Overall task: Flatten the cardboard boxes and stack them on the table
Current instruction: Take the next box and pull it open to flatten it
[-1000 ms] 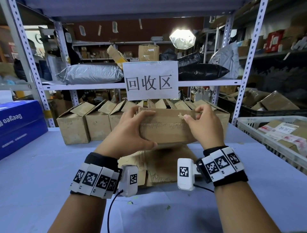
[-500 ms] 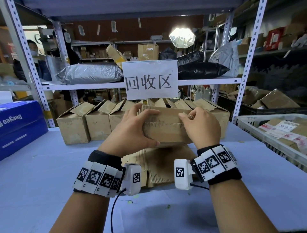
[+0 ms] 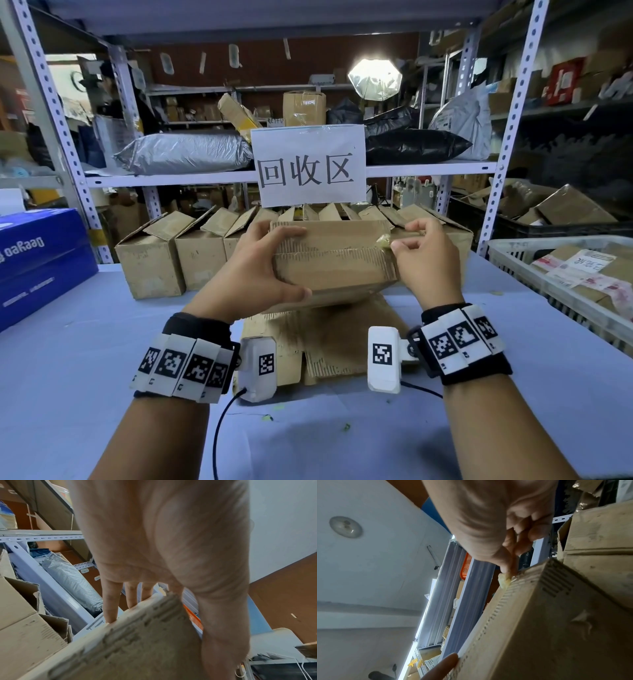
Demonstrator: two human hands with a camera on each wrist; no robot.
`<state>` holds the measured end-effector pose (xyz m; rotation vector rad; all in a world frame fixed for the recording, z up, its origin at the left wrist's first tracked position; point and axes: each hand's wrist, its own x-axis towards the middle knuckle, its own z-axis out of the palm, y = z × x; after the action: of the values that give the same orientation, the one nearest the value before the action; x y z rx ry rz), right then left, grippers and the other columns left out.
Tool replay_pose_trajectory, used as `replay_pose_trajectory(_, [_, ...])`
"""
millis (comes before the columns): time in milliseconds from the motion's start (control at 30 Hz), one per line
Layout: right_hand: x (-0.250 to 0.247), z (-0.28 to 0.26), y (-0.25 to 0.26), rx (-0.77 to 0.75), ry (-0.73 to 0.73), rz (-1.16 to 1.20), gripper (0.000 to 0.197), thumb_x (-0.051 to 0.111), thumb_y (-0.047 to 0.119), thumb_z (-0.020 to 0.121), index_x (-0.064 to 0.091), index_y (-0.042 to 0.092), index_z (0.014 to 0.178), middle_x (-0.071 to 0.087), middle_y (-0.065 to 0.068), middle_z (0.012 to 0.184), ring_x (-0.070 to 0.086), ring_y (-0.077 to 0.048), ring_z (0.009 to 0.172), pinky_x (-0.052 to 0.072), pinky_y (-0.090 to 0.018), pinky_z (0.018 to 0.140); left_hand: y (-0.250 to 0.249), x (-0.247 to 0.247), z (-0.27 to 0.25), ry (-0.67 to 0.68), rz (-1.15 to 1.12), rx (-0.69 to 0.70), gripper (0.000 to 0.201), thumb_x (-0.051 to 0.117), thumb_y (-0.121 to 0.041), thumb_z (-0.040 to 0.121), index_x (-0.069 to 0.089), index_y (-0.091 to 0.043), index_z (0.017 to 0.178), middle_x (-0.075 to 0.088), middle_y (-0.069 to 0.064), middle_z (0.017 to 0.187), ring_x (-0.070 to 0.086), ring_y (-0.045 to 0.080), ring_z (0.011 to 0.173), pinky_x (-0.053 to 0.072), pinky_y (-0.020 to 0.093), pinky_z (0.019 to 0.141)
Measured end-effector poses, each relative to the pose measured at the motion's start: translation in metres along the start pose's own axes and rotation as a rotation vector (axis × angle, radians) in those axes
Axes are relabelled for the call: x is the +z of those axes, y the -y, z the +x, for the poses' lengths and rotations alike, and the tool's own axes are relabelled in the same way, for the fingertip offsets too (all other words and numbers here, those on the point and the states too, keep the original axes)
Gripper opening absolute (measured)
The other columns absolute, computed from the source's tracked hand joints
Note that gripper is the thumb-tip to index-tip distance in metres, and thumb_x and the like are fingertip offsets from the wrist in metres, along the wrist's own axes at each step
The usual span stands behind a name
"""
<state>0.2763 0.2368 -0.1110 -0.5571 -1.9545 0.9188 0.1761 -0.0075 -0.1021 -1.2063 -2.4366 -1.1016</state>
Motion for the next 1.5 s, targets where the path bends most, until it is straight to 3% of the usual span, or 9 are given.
replay_pose_trajectory(167, [0.002,-0.001,0.0,-0.054,-0.035,-0.163,0.01,0.062,0.022,0.094,0.067,0.026,0.086,0.065,0.011,0.081,0.058,-0.014,0.075,0.037,-0.027,0.062,0.0,0.0,0.0,-0.002,-0.024,0.001,0.09,0.079,-0.058,0.045,0.052,-0.051,0.131,0.031,-0.02,0.132,0.04,0.014,0.131,0.049,0.042,0.107])
replay_pose_trajectory(333, [0.004,-0.004,0.0,-0.034,-0.022,-0.192,0.05,0.043,0.045,0.103,0.051,0.019,0.06,0.054,-0.001,0.065,0.05,-0.023,0.064,0.027,-0.029,0.051,0.005,-0.001,-0.004,0.012,-0.03,-0.027,0.089,0.08,-0.057,0.047,0.051,-0.054,0.131,0.028,-0.022,0.134,0.04,0.017,0.132,0.05,0.043,0.106])
replay_pose_trajectory(500, [0.009,-0.006,0.004,0.023,0.075,-0.225,0.047,0.055,0.071,0.085,0.056,0.025,0.076,0.06,0.008,0.074,0.057,-0.017,0.072,0.04,-0.031,0.062,0.004,-0.001,-0.005,0.017,-0.046,-0.018,0.088,0.086,-0.049,0.05,0.052,-0.05,0.131,0.029,-0.022,0.132,0.039,0.013,0.132,0.048,0.04,0.108])
replay_pose_trajectory(600, [0.011,-0.007,0.003,0.028,0.081,-0.198,0.046,0.06,0.065,0.087,0.057,0.022,0.071,0.061,0.005,0.071,0.058,-0.021,0.073,0.041,-0.032,0.064,0.005,-0.001,-0.007,0.022,-0.043,-0.007,0.085,0.094,-0.033,0.06,0.052,-0.047,0.134,0.029,-0.025,0.131,0.039,0.011,0.131,0.047,0.04,0.109])
replay_pose_trajectory(800, [0.006,0.005,-0.004,-0.007,0.159,0.024,0.053,0.063,0.046,0.093,0.064,-0.004,0.074,0.057,-0.012,0.061,0.05,-0.027,0.059,0.041,-0.035,0.06,0.008,-0.003,-0.007,0.012,-0.05,-0.038,0.085,0.093,-0.03,0.061,0.052,-0.045,0.134,0.028,-0.018,0.137,0.038,0.016,0.134,0.046,0.042,0.11])
replay_pose_trajectory(1033, [0.002,0.011,-0.017,-0.023,0.255,0.153,0.03,0.059,0.024,0.099,0.07,0.021,0.071,0.055,0.022,0.047,0.045,0.002,0.051,0.033,-0.024,0.055,0.009,0.002,-0.007,-0.025,-0.018,0.015,0.076,0.086,-0.013,0.07,0.055,-0.045,0.131,0.002,-0.031,0.15,0.016,0.018,0.149,0.042,0.033,0.11])
replay_pose_trajectory(1233, [0.004,0.004,-0.007,0.023,0.359,0.353,0.03,0.053,0.024,0.103,0.071,0.014,0.082,0.04,0.004,0.056,0.036,-0.018,0.061,0.036,-0.033,0.068,0.003,0.003,-0.006,-0.11,0.244,0.019,0.083,0.084,-0.053,0.067,0.049,-0.047,0.141,0.009,-0.011,0.165,-0.001,0.011,0.152,0.011,0.043,0.125])
replay_pose_trajectory(1400, [0.007,-0.004,0.005,0.085,0.435,0.572,0.056,0.046,0.02,0.106,0.067,0.03,0.056,0.046,0.016,0.047,0.042,-0.003,0.047,0.037,-0.027,0.059,-0.015,0.01,-0.002,-0.07,0.432,0.082,0.117,0.057,-0.087,0.05,0.023,-0.047,0.155,0.015,-0.006,0.166,-0.005,0.013,0.155,-0.012,0.05,0.122])
replay_pose_trajectory(1500, [0.007,-0.006,0.009,0.101,0.471,0.642,0.045,0.043,0.023,0.107,0.069,0.024,0.071,0.051,0.011,0.053,0.042,-0.008,0.053,0.04,-0.026,0.058,-0.017,0.018,-0.001,-0.038,0.482,0.114,0.129,0.058,-0.088,0.048,0.002,-0.047,0.157,0.006,-0.009,0.165,-0.006,0.018,0.156,-0.016,0.058,0.119])
